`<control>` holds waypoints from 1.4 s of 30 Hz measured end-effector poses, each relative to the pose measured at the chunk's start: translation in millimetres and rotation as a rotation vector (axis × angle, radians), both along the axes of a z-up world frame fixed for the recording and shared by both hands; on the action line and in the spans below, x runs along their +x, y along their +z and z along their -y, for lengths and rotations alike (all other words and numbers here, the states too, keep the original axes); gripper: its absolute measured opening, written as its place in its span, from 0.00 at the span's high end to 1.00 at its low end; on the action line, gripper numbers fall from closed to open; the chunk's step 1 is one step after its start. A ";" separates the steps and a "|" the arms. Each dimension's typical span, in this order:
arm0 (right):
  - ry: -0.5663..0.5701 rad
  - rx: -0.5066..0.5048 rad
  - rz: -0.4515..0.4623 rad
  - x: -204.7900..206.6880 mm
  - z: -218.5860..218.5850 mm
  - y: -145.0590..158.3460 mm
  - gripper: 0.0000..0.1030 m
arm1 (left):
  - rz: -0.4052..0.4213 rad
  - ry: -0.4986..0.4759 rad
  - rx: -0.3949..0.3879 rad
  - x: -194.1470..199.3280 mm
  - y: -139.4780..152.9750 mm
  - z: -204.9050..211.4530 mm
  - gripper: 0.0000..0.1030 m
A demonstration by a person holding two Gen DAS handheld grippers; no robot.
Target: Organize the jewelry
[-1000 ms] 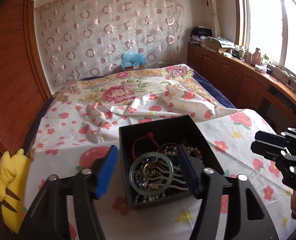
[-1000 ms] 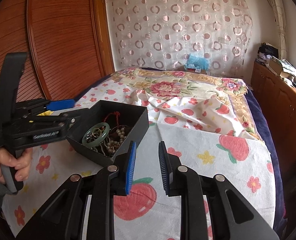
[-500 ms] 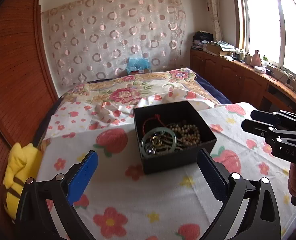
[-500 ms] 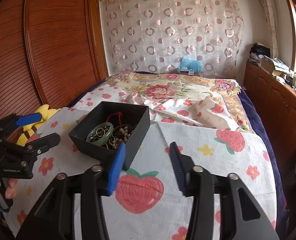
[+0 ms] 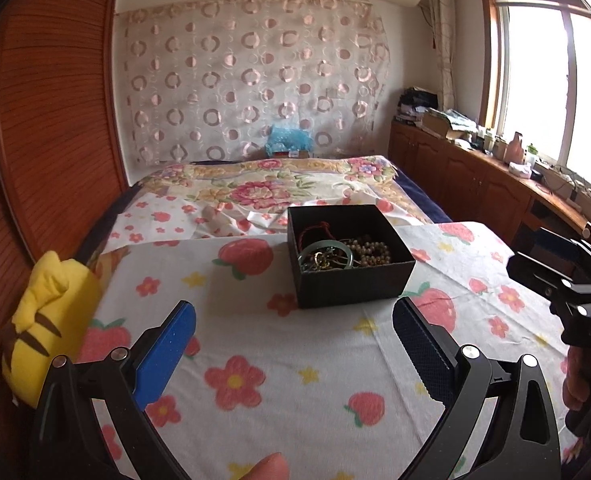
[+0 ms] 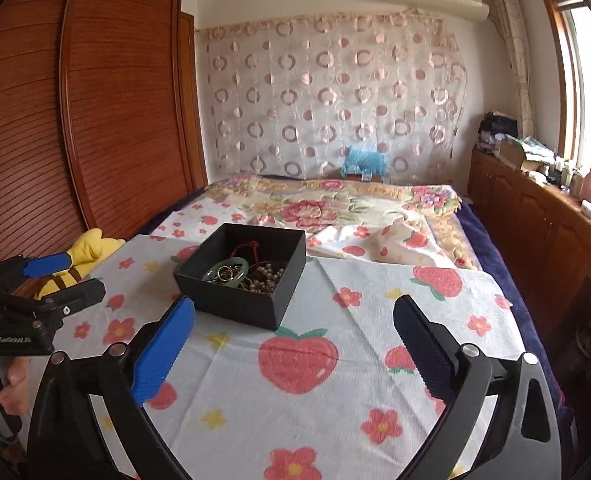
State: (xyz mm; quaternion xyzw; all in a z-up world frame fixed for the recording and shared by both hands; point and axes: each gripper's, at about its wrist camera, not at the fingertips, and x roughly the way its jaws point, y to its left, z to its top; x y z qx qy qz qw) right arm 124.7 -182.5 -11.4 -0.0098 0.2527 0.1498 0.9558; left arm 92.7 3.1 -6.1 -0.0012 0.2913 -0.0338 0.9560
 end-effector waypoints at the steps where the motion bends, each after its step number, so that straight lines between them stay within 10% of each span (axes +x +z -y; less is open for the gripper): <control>1: -0.003 0.003 0.005 -4.6 0.7 1.3 0.03 | -0.002 0.003 -0.005 -4.1 1.1 -1.7 0.08; 42: -0.083 0.037 0.035 -51.8 16.1 1.7 0.03 | 0.017 0.034 0.016 -47.3 1.5 2.1 0.08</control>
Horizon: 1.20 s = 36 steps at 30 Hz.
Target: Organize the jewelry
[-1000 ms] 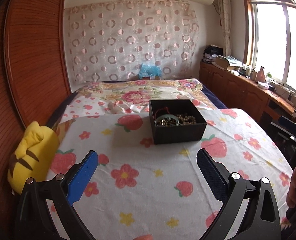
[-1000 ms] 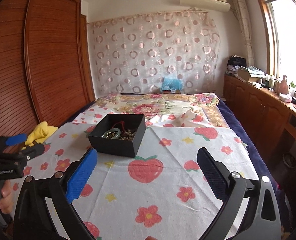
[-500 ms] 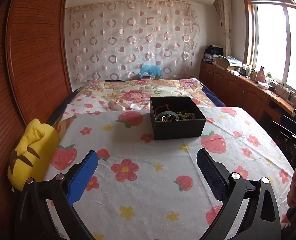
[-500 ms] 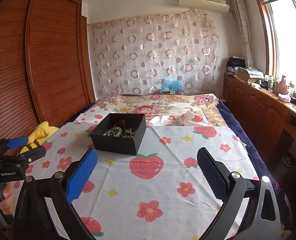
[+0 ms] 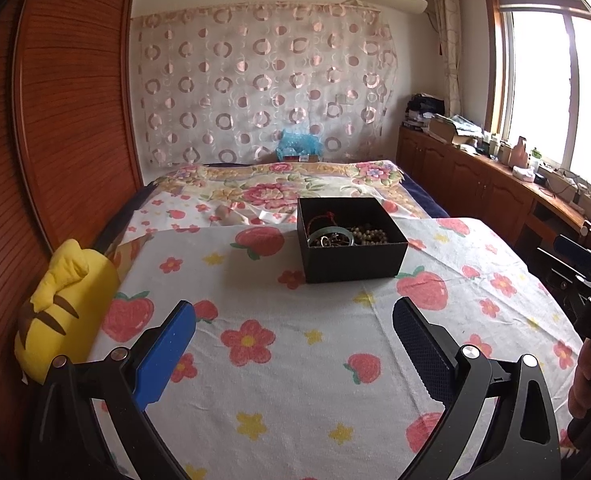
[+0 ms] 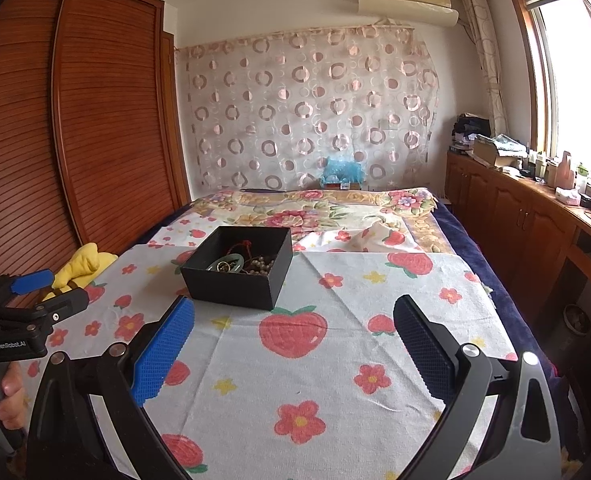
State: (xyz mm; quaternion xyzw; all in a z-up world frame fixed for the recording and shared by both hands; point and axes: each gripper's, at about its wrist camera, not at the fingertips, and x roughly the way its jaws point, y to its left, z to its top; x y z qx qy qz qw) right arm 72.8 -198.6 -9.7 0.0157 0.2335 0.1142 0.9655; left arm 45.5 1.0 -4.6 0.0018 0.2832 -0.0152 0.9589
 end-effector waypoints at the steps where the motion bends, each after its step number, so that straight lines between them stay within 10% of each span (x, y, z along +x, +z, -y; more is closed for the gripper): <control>1: 0.000 0.000 0.001 0.3 0.5 0.4 0.03 | 0.002 0.001 0.000 -0.3 0.4 0.4 0.08; 36: 0.000 0.000 0.001 -1.0 -0.9 -0.6 0.03 | 0.011 0.003 -0.005 -0.5 4.5 1.0 0.08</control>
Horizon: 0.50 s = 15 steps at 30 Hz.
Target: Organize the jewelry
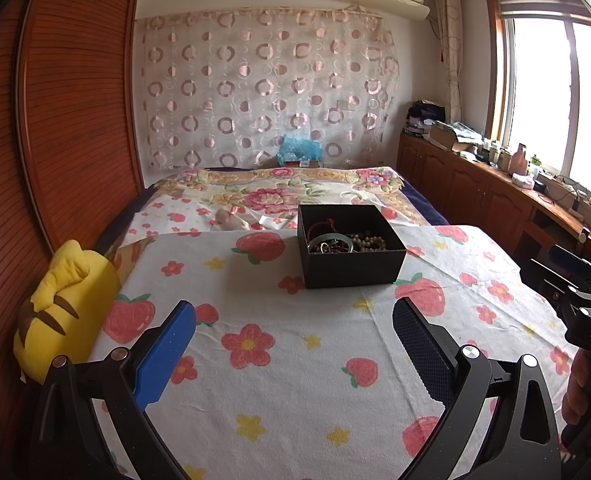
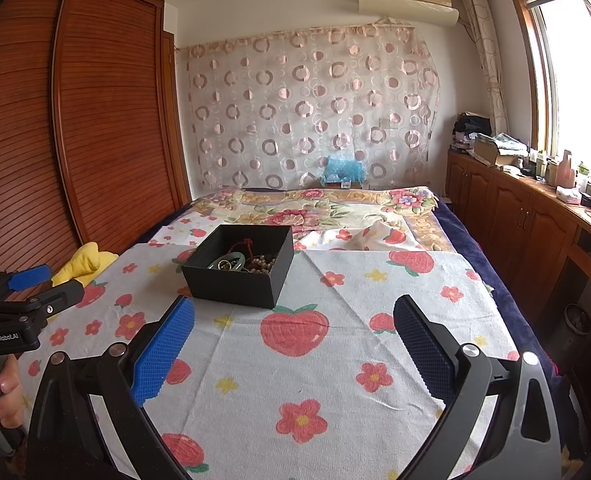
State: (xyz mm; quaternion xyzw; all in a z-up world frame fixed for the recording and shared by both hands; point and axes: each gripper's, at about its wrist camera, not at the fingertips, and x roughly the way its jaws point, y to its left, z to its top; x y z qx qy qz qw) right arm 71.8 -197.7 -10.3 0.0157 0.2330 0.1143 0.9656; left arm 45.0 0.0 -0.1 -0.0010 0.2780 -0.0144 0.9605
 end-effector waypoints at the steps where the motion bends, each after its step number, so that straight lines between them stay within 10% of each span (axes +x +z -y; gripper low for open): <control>1: 0.000 0.000 0.001 0.3 0.6 0.3 0.03 | 0.001 0.000 0.000 0.5 0.8 1.1 0.08; 15: 0.000 -0.001 0.001 0.1 -1.1 -0.6 0.03 | 0.002 0.000 -0.001 -0.2 -1.3 -0.5 0.08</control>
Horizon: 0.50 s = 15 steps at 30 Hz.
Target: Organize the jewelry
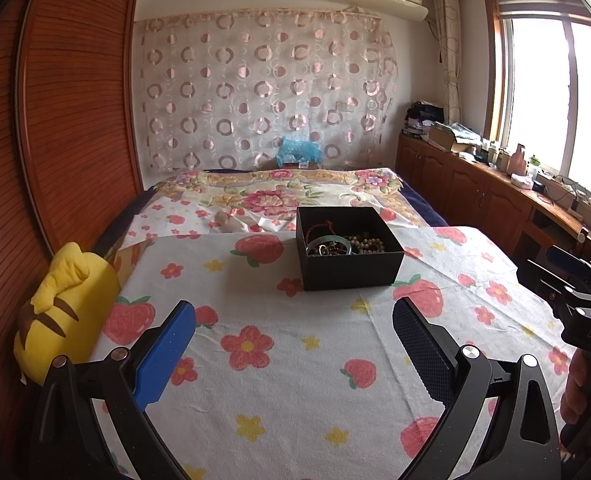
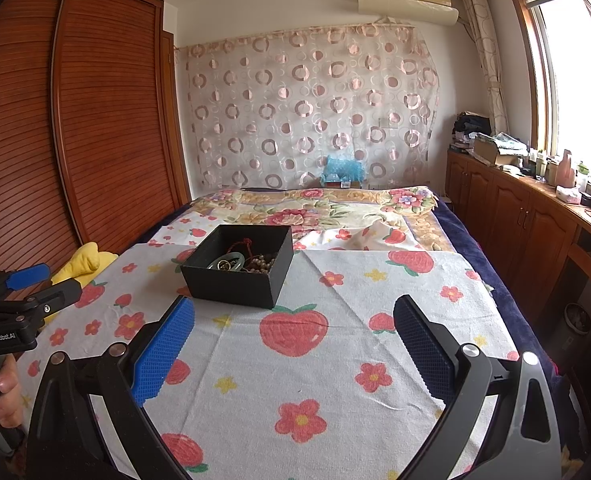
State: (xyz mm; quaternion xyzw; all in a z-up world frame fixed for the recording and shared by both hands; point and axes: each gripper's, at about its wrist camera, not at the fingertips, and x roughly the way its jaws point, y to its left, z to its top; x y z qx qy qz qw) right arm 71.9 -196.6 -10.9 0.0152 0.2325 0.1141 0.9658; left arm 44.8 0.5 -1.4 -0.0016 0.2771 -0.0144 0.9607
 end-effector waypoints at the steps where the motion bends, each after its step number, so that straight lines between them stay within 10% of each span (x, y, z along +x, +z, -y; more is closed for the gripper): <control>1: -0.001 0.000 0.000 0.5 0.5 0.3 0.03 | 0.000 0.000 0.000 0.0 -0.1 0.0 0.08; 15: -0.001 0.001 -0.001 0.8 0.6 0.5 0.03 | 0.005 -0.001 0.000 2.5 5.7 4.9 0.08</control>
